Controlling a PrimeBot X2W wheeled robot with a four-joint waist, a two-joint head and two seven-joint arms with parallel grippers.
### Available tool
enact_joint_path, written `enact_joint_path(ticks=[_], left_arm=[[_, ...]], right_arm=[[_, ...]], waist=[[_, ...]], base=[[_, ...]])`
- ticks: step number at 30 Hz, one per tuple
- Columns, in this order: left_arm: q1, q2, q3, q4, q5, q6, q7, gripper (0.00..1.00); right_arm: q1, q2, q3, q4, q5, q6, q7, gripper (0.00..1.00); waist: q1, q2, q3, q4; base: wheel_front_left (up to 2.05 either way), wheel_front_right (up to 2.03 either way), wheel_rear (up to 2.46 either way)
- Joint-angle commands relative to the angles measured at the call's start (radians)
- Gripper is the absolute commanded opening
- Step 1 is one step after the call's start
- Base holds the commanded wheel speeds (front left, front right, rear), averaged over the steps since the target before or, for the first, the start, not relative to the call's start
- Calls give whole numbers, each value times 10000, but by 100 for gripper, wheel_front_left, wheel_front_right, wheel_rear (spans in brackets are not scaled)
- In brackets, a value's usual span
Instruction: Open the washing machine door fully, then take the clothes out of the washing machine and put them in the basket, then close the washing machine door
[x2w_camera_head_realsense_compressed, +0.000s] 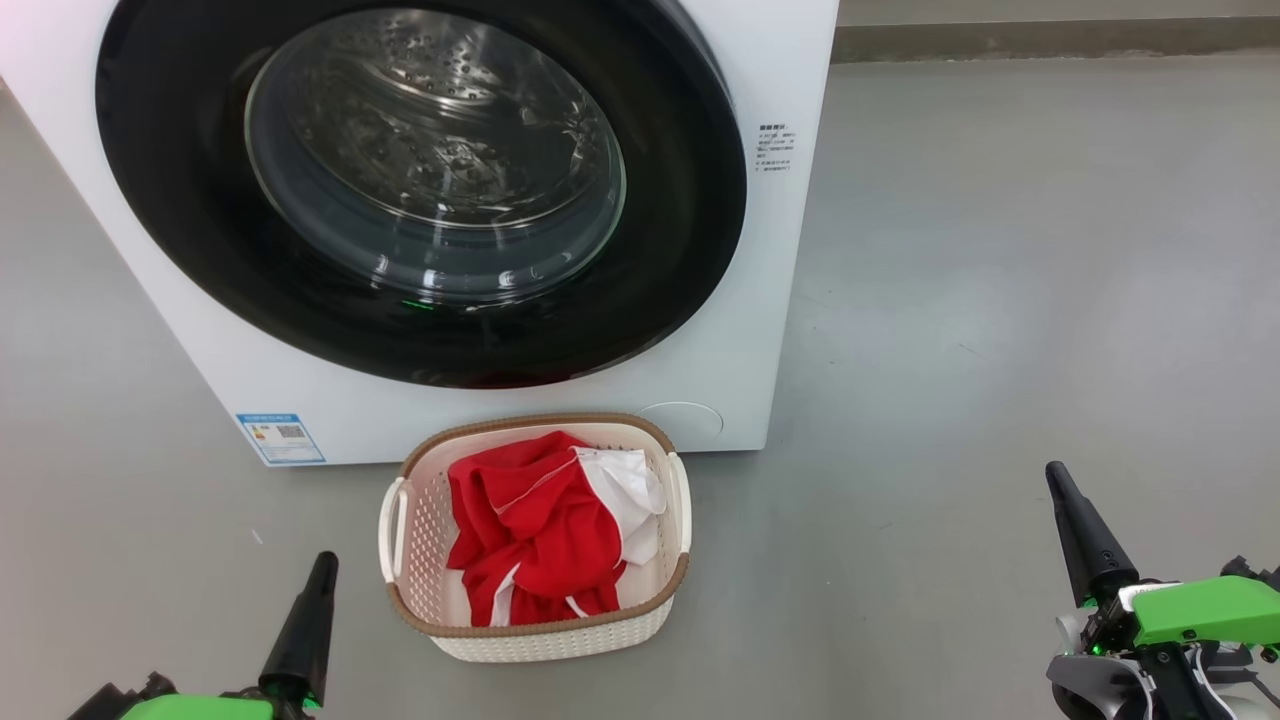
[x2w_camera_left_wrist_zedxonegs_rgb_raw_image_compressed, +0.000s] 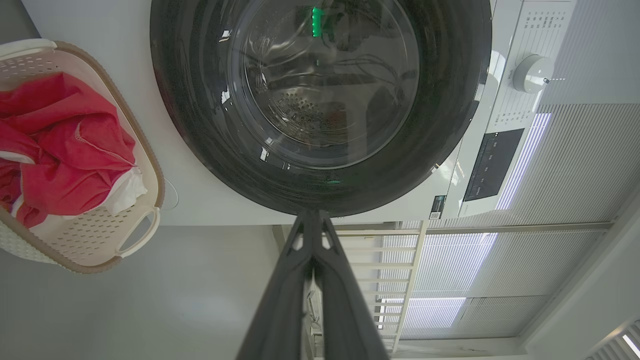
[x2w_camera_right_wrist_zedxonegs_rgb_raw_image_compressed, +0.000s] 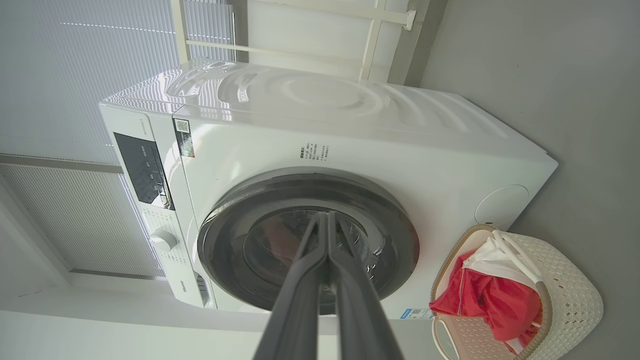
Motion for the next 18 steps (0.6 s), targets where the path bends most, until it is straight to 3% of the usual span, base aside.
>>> enact_joint_path(ticks=[1,18], left_arm=[[-439,180,364,-204,-45,-108,42,0],[-441,158,394,-201,-19,-108,67,0]], right_arm=[[-420,-150,119,-245,55,-6,38,0],[-422,-124,84,-241,26,-6,66,0]], waist=[[0,-1,0,0],[0,-1,0,0]], base=[[0,0,0],[0,0,0]])
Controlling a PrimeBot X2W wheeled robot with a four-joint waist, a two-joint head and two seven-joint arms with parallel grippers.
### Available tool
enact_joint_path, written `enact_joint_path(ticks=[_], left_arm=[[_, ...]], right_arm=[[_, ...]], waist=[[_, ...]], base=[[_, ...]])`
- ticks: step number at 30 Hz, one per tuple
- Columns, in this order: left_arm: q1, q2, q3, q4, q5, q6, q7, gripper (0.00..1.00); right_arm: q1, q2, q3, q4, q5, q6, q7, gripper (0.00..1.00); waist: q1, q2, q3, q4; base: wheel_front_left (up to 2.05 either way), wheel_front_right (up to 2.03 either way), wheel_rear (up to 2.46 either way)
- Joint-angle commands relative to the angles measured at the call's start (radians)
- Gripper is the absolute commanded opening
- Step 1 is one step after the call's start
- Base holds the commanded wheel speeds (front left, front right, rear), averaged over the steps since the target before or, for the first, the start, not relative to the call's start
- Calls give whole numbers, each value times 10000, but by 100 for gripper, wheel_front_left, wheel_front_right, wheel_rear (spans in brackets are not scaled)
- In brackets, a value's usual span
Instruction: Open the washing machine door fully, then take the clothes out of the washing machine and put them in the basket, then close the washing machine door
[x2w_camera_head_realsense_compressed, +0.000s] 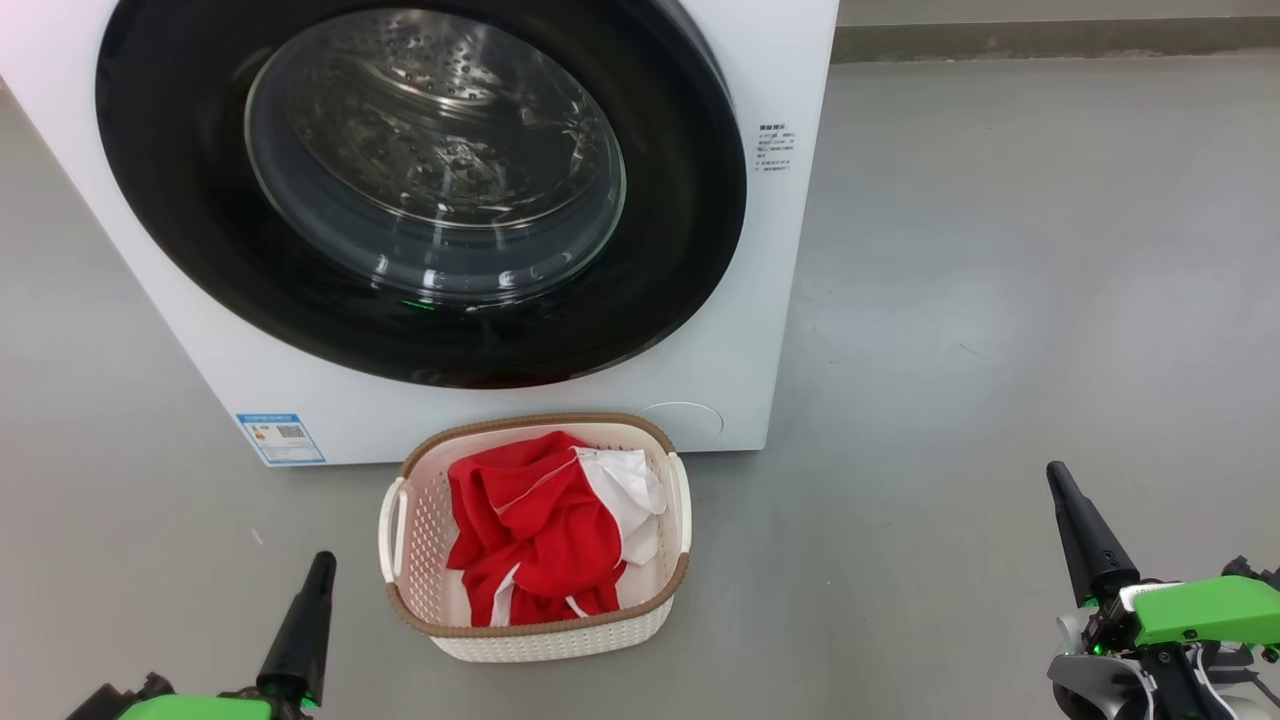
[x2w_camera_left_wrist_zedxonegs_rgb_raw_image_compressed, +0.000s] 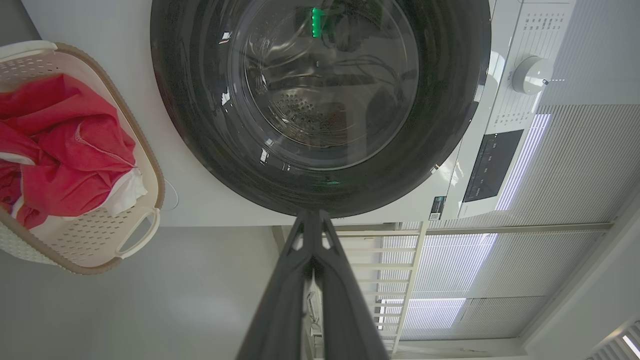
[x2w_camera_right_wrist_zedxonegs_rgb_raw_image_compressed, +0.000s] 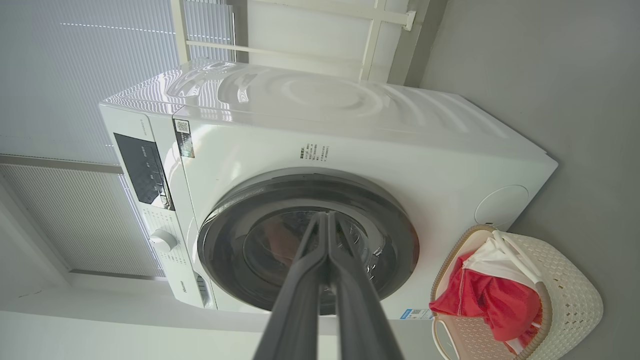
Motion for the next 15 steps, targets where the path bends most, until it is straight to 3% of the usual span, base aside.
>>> enact_joint_path(ticks=[1,15], left_arm=[[-441,155,359,-203,-17,-108,58,0],[-443,139,381,-202,2,-107,76,0]], right_arm=[[-422,-123,104,-244,22,-6,55,0],[-424,-104,78,-240,0,-6,76,0]], waist=[[0,-1,0,0],[0,-1,0,0]], base=[[0,0,0],[0,0,0]])
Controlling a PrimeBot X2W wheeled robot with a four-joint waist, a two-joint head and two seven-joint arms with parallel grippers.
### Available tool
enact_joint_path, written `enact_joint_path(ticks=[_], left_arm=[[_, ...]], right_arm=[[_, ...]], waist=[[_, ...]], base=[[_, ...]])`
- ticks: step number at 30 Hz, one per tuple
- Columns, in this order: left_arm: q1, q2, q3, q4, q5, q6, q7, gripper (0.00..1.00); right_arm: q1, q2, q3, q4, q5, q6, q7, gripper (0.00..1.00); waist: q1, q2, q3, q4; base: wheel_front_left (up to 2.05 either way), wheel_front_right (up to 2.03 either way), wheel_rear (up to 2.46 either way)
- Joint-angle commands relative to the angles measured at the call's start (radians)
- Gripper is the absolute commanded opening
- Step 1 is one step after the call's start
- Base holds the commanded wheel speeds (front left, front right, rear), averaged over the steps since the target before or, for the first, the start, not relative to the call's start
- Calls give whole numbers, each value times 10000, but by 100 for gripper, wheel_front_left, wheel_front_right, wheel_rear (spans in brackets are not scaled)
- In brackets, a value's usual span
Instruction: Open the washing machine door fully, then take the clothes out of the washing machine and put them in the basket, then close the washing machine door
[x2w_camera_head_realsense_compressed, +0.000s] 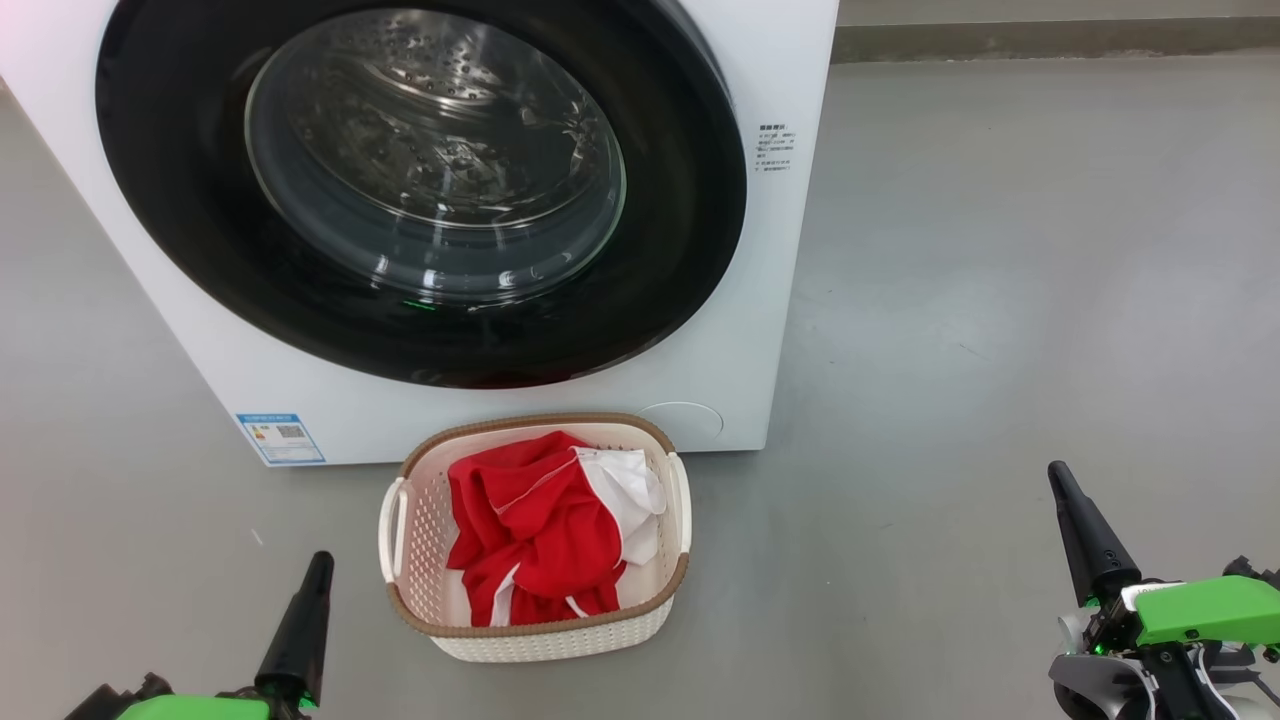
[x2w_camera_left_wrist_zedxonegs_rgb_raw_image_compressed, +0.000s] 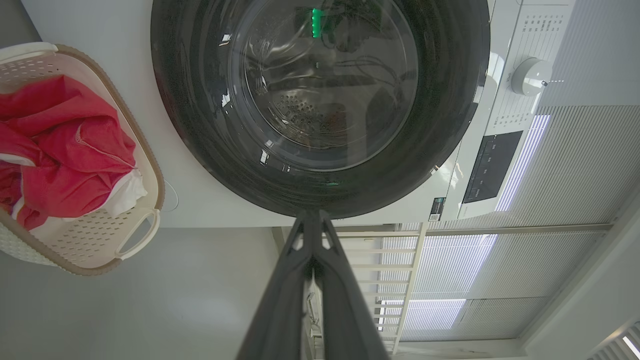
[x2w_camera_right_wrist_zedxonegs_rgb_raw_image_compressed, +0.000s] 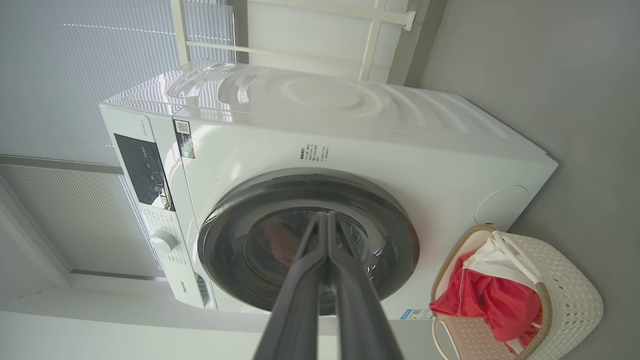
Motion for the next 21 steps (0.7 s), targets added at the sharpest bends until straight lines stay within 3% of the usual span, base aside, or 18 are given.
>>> enact_joint_path(ticks=[1,21], left_arm=[[-443,139,347,-201,3,-107,75,0],[-444,115,380,-201,32,-105,102,0]], right_arm=[[-423,-108,116,-244,-1,-6,45,0],[-425,-80,79,-239,-34,-6,75,0]], waist=[[0,-1,0,0],[0,-1,0,0]], base=[[0,0,0],[0,0,0]])
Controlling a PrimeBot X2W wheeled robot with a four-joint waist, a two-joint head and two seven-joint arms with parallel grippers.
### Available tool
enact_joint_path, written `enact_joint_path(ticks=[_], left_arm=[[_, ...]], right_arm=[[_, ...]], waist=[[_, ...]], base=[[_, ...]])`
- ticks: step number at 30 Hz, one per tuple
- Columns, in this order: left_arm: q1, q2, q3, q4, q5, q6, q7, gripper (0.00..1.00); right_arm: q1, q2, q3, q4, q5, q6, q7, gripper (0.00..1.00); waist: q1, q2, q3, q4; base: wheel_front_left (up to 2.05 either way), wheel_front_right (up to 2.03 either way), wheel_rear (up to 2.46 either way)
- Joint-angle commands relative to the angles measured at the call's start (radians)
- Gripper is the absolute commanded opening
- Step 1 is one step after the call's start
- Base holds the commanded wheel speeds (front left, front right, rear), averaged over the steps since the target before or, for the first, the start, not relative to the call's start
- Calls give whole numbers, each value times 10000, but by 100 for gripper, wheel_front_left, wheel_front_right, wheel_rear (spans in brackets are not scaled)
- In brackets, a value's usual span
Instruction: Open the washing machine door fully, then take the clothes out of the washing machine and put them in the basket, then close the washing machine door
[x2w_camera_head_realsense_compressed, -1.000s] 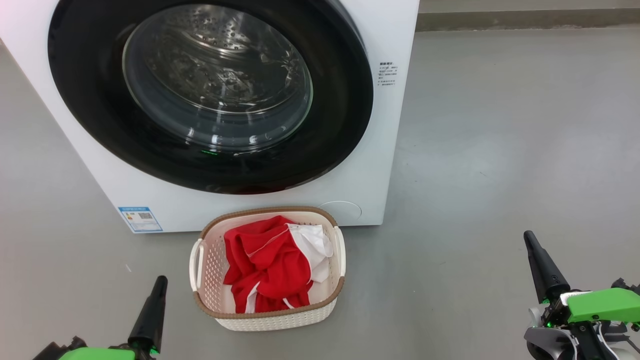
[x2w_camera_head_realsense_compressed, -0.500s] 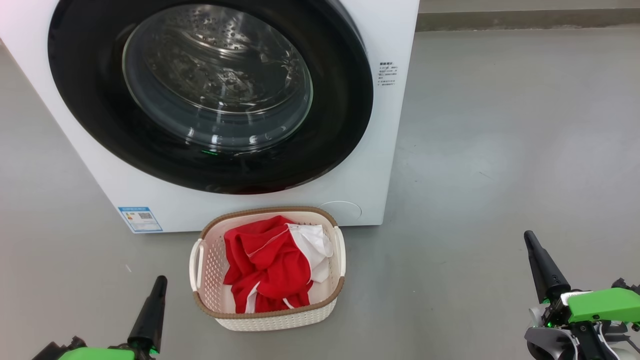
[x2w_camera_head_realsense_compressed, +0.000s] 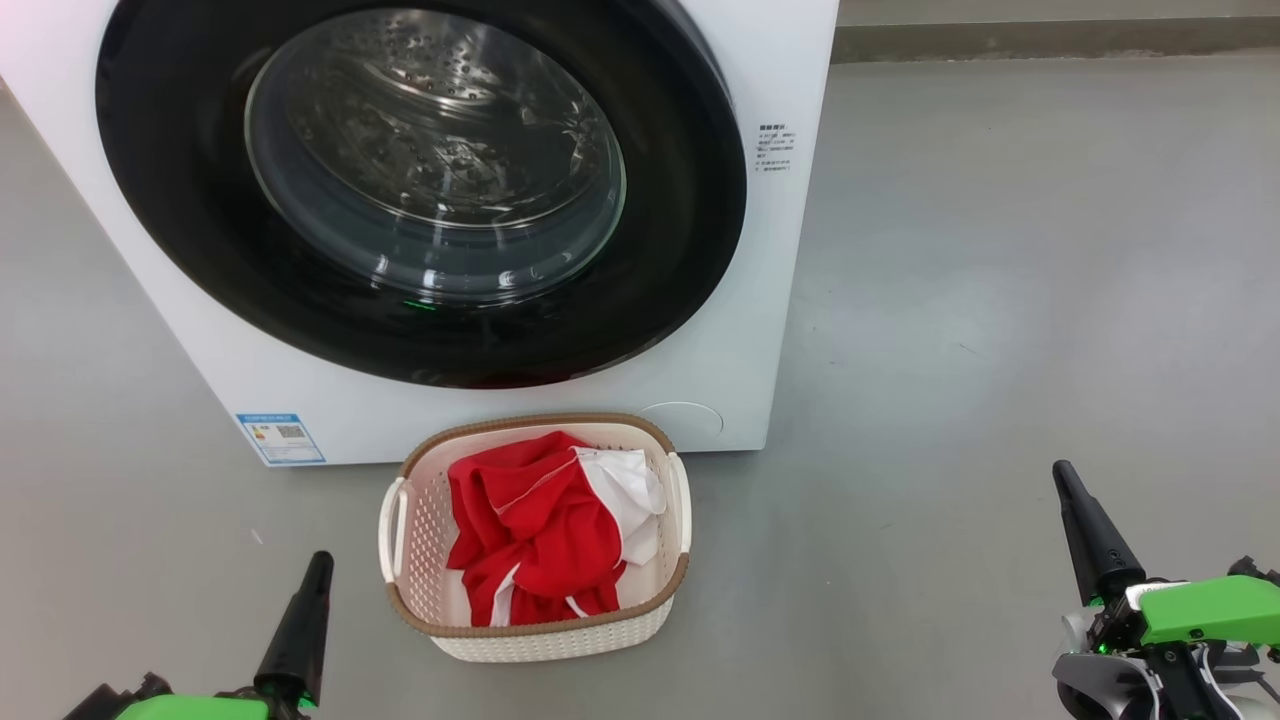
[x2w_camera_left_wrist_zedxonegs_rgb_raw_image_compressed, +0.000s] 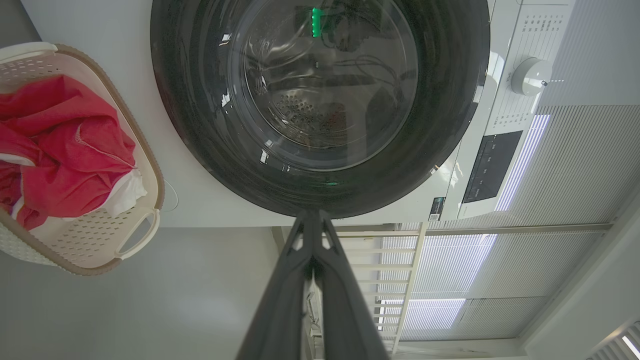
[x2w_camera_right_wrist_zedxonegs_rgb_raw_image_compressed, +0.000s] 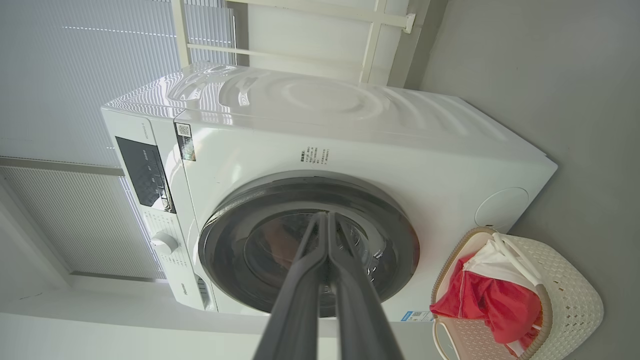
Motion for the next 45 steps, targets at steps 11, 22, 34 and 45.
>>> enact_joint_path(ticks=[11,22,34,45], left_arm=[[-445,107,370,-203,46,-104,72,0],[-446,96,386,-202,59,-103,85,0],[-447,82,405,-202,76,-102,100,0],[-448,69,422,-202,90,-101,114,0]], right_arm=[[-426,-84,156,-239,-40,-6,51,0],[-427,-71,138,-236,-55,-6,66,0],[-428,-56,118,-234,-73,-6,82,0],[-429,-42,99,-232,-89,-6,97,0]], waist=[[0,0,0,0],[0,0,0,0],[0,0,0,0],[0,0,0,0]], base=[[0,0,0],[0,0,0],[0,0,0],[0,0,0]])
